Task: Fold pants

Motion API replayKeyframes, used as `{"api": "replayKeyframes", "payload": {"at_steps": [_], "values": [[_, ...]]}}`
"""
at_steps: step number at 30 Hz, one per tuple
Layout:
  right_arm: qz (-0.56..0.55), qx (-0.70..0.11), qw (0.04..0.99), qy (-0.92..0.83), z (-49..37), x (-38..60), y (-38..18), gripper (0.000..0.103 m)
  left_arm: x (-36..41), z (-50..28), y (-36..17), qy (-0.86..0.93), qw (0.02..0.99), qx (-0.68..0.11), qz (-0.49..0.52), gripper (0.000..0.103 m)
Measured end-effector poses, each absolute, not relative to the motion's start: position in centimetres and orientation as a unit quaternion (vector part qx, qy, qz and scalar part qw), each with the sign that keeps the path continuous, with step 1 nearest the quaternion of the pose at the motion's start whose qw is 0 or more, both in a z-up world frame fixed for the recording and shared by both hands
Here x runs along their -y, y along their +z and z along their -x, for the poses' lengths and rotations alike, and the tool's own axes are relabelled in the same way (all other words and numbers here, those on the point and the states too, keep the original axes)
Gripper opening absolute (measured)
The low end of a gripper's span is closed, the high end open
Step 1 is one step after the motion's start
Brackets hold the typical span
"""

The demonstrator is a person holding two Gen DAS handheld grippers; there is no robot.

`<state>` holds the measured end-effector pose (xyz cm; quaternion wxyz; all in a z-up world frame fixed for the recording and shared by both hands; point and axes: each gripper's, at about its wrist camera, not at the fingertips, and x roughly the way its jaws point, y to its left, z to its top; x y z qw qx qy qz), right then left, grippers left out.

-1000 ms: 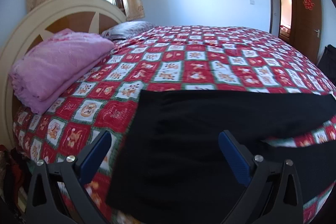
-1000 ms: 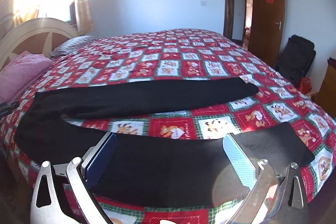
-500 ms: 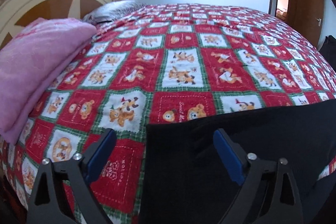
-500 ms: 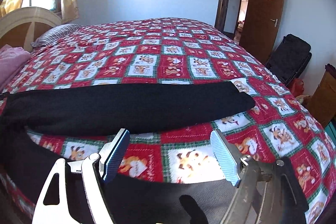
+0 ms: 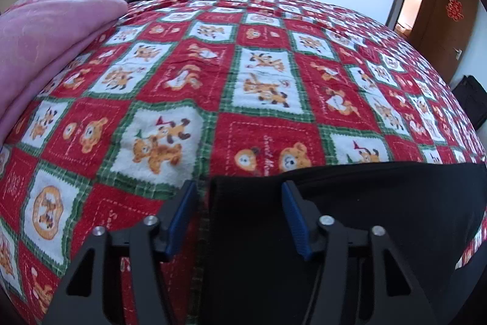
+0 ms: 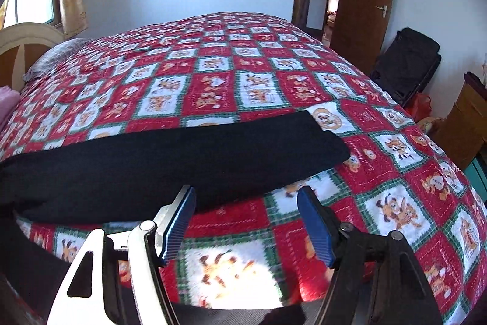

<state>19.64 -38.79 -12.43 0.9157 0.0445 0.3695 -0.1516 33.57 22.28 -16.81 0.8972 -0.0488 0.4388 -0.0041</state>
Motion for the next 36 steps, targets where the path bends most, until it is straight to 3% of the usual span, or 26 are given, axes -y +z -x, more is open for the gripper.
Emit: {"api": "replayKeyframes", "payload": {"at_steps": [4, 6, 14, 23, 26, 28, 29, 30, 31, 33, 34, 36], "values": [[-0.07, -0.364, 0.911, -0.182, -20.8, 43.1, -11.5, 0.059, -21.4, -33.4, -16.9, -0.004, 0.903, -0.43, 0.022, 0.042], [-0.076, -0.364, 0.907, -0.197, -21.5, 45.1, -11.1, 0.058, -21.5, -33.6, -16.9, -0.014, 0.903, -0.429, 0.031, 0.031], [-0.14, -0.401, 0.889, -0.174, -27.5, 52.2, -12.9, 0.058, -21.5, -34.2, -17.4, -0.022, 0.899, -0.436, 0.045, 0.03], [-0.119, -0.456, 0.87, -0.145, -33.8, 53.2, -15.9, 0.058, -21.3, -34.5, -17.5, -0.011, 0.898, -0.439, 0.034, 0.04], [-0.124, -0.471, 0.862, -0.138, -34.8, 53.6, -17.1, 0.058, -21.5, -34.7, -17.5, 0.0, 0.897, -0.44, 0.031, 0.057], [-0.115, -0.471, 0.865, -0.132, -35.0, 53.5, -17.3, 0.058, -21.7, -34.8, -17.6, -0.004, 0.897, -0.44, 0.035, 0.057], [-0.111, -0.472, 0.865, -0.132, -35.0, 53.4, -17.4, 0.055, -21.6, -34.8, -17.6, -0.008, 0.897, -0.44, 0.031, 0.052], [-0.109, -0.471, 0.865, -0.13, -35.0, 53.2, -17.4, 0.046, -21.5, -34.8, -17.5, -0.017, 0.898, -0.439, 0.026, 0.041], [-0.106, -0.472, 0.866, -0.128, -35.0, 53.1, -17.4, 0.025, -21.2, -34.7, -17.4, -0.023, 0.898, -0.438, 0.024, 0.037], [-0.101, -0.469, 0.868, -0.126, -34.7, 52.8, -17.2, 0.019, -20.7, -34.6, -17.2, -0.029, 0.9, -0.435, 0.011, 0.024], [-0.099, -0.469, 0.868, -0.127, -34.7, 52.8, -17.2, 0.011, -20.5, -34.6, -17.1, -0.034, 0.9, -0.433, 0.007, 0.02], [-0.095, -0.464, 0.871, -0.129, -34.4, 52.6, -16.9, 0.007, -20.2, -34.5, -16.9, -0.035, 0.902, -0.43, 0.0, 0.016]]}}
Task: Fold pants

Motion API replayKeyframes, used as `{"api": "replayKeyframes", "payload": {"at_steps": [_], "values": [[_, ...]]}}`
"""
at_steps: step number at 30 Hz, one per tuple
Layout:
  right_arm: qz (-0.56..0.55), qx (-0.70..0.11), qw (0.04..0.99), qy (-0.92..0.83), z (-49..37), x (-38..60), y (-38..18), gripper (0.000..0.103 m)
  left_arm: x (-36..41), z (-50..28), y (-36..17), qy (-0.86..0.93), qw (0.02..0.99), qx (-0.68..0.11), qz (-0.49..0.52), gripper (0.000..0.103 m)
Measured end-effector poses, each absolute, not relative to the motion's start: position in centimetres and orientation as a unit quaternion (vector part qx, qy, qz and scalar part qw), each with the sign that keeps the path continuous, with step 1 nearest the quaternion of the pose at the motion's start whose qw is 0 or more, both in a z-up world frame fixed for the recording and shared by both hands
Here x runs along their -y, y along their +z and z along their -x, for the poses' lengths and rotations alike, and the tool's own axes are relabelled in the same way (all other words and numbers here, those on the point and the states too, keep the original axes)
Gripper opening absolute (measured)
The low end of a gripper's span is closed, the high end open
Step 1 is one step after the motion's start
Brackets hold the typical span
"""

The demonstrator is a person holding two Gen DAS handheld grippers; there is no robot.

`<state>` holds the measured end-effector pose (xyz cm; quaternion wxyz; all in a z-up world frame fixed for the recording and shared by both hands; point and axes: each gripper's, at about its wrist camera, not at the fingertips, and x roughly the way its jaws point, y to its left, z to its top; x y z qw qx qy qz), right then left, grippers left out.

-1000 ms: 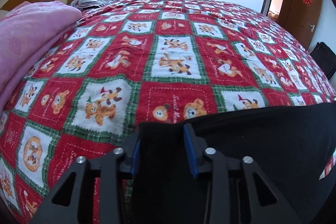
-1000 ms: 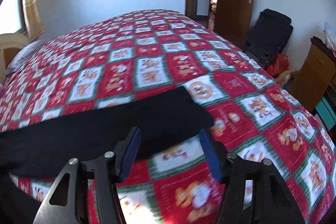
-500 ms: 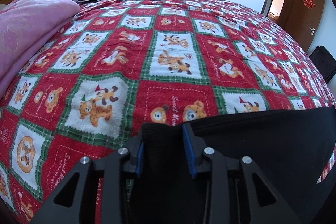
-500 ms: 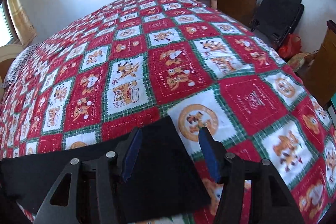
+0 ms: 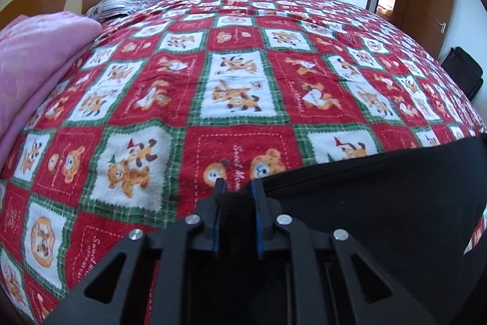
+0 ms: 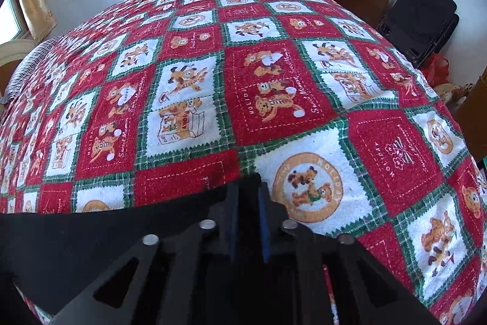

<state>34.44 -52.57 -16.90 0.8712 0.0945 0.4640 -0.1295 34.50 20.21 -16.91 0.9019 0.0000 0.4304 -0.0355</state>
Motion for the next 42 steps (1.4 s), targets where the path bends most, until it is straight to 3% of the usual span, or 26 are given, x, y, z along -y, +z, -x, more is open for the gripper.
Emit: {"api": "replayKeyframes", "payload": {"at_steps": [11, 26, 33, 42], "values": [[-0.06, -0.399, 0.905, -0.135, -31.0, 50.2, -11.6, 0.005, -21.7, -33.5, -14.9, -0.056, 0.913, -0.401, 0.039, 0.014], [-0.104, -0.27, 0.95, -0.117, -20.3, 50.6, -5.5, 0.004, -22.6, -30.0, -11.5, -0.076, 0.937, -0.335, 0.068, 0.014], [-0.147, -0.221, 0.958, -0.113, -14.0, 51.8, -5.3, 0.004, -23.2, -25.8, -10.3, -0.107, 0.95, -0.283, 0.078, 0.014], [-0.181, -0.222, 0.953, -0.104, -6.5, 52.1, -7.8, 0.004, -24.6, -19.9, -10.7, -0.159, 0.951, -0.249, 0.095, 0.014]]}}
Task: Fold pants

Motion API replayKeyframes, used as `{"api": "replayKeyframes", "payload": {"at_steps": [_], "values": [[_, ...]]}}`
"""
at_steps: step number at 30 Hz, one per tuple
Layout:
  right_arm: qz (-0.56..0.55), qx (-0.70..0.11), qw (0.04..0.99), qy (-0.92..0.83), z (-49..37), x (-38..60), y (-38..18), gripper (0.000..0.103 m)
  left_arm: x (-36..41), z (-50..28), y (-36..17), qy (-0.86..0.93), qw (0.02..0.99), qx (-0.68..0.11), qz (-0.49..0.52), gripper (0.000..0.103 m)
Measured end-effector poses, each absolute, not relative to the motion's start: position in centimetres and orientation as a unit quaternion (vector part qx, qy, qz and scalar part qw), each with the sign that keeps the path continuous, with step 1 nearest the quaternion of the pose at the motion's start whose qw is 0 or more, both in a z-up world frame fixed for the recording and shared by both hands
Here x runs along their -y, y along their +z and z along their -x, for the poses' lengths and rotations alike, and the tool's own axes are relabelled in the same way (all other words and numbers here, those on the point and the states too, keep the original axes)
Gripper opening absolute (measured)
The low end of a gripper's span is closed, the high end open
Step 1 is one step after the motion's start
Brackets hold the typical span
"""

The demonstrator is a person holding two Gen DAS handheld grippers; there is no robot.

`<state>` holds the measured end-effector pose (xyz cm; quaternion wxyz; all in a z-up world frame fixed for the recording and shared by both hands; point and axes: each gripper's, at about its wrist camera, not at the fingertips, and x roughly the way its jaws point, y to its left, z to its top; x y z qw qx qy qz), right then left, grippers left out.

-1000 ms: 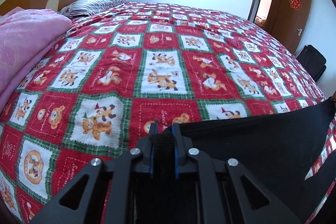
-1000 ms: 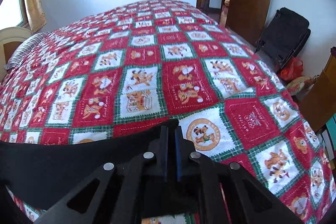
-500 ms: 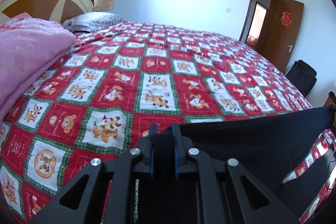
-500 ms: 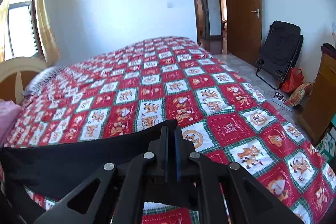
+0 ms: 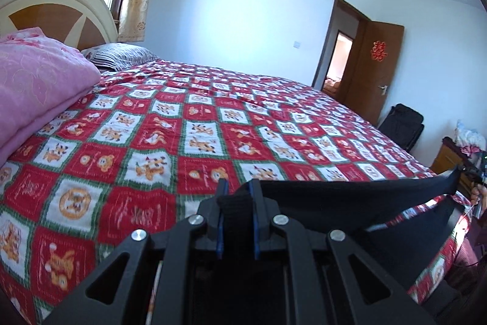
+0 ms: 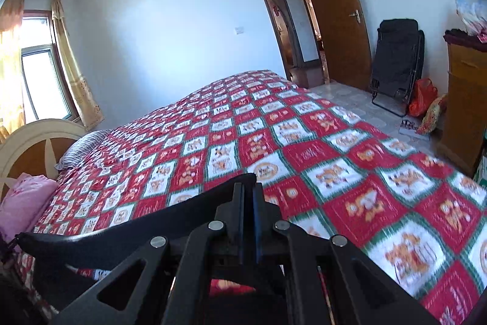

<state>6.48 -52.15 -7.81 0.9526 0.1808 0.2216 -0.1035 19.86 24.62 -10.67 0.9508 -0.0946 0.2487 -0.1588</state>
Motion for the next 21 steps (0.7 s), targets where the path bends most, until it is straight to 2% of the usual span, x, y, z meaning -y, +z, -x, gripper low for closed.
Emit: {"api": "replayKeyframes", "payload": {"at_steps": [6, 13, 15, 17, 19, 21], "values": [[-0.2, -0.246, 0.942, -0.112, -3.0, 52.7, -10.9, 0.004, -24.6, -16.2, -13.1, -0.167, 0.948, -0.258, 0.083, 0.016], [-0.197, -0.277, 0.934, -0.11, -0.2, 52.7, -13.6, 0.004, -25.2, -13.7, -16.5, -0.158, 0.943, -0.283, 0.07, 0.025], [-0.193, -0.289, 0.931, -0.109, 0.1, 52.7, -14.3, 0.004, -25.6, -13.2, -17.2, -0.153, 0.943, -0.288, 0.07, 0.041], [-0.174, -0.294, 0.933, -0.11, 0.5, 52.3, -14.5, 0.005, -26.2, -12.6, -17.3, -0.146, 0.944, -0.285, 0.074, 0.048], [-0.164, -0.297, 0.935, -0.106, 1.0, 52.1, -14.3, 0.005, -26.7, -11.8, -17.1, -0.143, 0.945, -0.285, 0.074, 0.05], [-0.159, -0.298, 0.935, -0.109, 1.7, 52.0, -14.0, 0.009, -27.3, -11.1, -17.0, -0.12, 0.951, -0.28, 0.063, 0.065]]}}
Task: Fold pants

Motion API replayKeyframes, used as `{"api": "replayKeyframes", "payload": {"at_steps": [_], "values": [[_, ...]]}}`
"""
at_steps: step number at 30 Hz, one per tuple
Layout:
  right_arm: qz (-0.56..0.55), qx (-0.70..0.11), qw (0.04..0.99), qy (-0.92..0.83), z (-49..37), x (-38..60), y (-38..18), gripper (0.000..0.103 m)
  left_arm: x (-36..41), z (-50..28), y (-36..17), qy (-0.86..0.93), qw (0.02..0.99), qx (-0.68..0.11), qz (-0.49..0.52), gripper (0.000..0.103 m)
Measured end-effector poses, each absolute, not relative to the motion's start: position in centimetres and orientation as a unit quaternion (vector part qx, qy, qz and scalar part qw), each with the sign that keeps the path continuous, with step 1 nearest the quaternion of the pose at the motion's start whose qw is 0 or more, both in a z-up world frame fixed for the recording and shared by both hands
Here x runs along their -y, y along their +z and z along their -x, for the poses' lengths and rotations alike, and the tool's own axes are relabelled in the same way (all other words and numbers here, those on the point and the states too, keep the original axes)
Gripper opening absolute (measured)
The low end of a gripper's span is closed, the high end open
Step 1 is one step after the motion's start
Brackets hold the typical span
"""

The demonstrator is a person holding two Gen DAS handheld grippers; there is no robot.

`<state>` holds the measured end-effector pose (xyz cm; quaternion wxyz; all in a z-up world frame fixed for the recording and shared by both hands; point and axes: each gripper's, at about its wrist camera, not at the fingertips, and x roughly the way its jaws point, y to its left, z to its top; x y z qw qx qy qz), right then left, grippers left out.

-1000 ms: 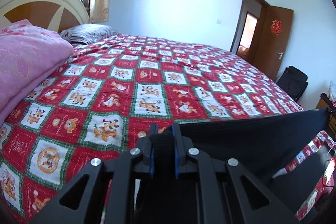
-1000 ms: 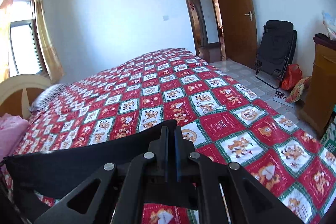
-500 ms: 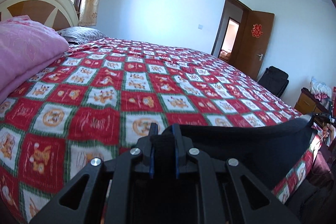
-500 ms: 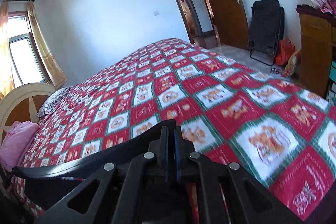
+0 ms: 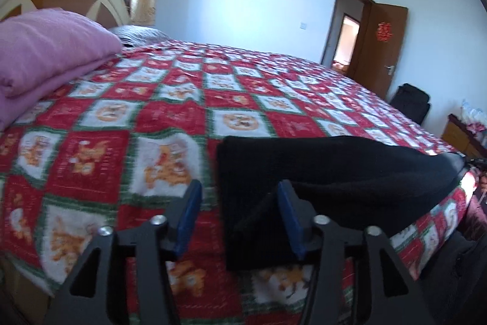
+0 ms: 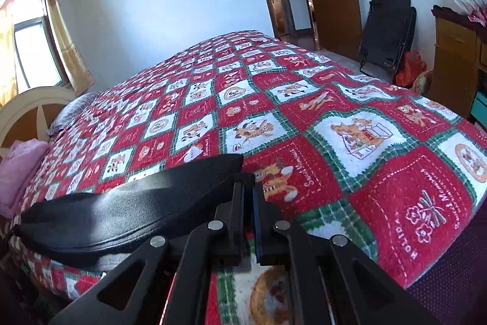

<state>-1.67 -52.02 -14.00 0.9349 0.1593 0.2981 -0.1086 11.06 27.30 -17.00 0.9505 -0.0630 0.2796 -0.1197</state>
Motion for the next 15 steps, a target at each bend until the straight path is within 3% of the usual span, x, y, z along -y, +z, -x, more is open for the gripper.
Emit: {"api": "replayKeyframes", "payload": {"at_steps": [1, 2, 3, 9, 15], "values": [[-0.157, -0.296, 0.935, -0.115, 2.1, 52.0, -13.8, 0.024, -28.0, -10.7, -17.0, -0.102, 0.953, -0.279, 0.061, 0.067], [-0.155, -0.295, 0.935, -0.121, 2.5, 52.1, -13.6, 0.046, -28.5, -10.4, -17.1, -0.094, 0.953, -0.281, 0.061, 0.068], [-0.157, -0.292, 0.935, -0.126, 3.0, 52.2, -13.4, 0.054, -29.2, -10.1, -17.3, -0.085, 0.953, -0.285, 0.063, 0.068], [-0.142, -0.249, 0.95, -0.121, 4.6, 49.1, -9.8, 0.057, -31.1, -8.4, -17.7, -0.046, 0.949, -0.297, 0.094, 0.068], [0.01, -0.275, 0.961, -0.026, 0.1, 36.8, -7.3, 0.057, -27.8, -8.2, -17.5, -0.085, 0.938, -0.319, 0.109, 0.067]]}}
